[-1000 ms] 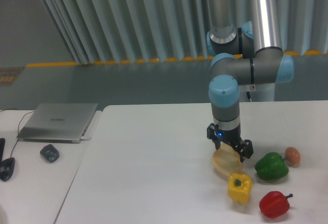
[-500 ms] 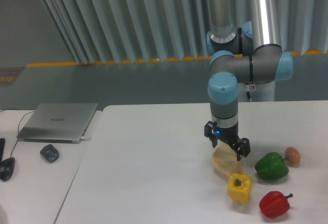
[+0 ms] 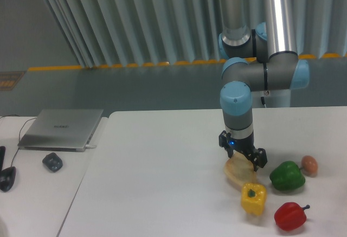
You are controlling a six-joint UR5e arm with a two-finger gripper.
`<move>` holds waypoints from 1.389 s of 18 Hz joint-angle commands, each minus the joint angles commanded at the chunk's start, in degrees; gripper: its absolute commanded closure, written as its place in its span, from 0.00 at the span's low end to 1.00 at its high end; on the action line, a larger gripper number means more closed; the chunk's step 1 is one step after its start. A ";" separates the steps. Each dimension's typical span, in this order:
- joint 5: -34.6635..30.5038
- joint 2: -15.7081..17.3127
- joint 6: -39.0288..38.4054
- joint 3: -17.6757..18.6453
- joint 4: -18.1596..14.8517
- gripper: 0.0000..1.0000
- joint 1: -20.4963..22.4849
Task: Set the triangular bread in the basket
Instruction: 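Close the gripper on the bread slice's edge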
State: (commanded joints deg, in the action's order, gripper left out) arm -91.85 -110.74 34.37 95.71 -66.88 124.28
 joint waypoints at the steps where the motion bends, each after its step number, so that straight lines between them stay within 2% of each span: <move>1: 0.00 -0.09 -0.09 0.00 0.00 0.00 -0.09; 15: -0.97 -1.85 0.09 -0.70 0.09 0.01 -0.18; 16: -1.05 -1.93 0.00 -0.70 0.00 0.15 -0.26; 18: -1.23 -2.37 -0.09 -0.53 0.00 0.55 -0.44; 20: -1.14 -2.29 0.09 -0.70 -0.09 0.79 -0.70; 22: -1.23 -2.02 0.17 -1.14 -0.70 0.86 -0.62; 25: -1.23 -1.50 0.18 -1.76 -0.97 0.86 -0.62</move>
State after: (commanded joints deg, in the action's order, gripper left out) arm -93.08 -112.24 34.54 93.96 -67.85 123.66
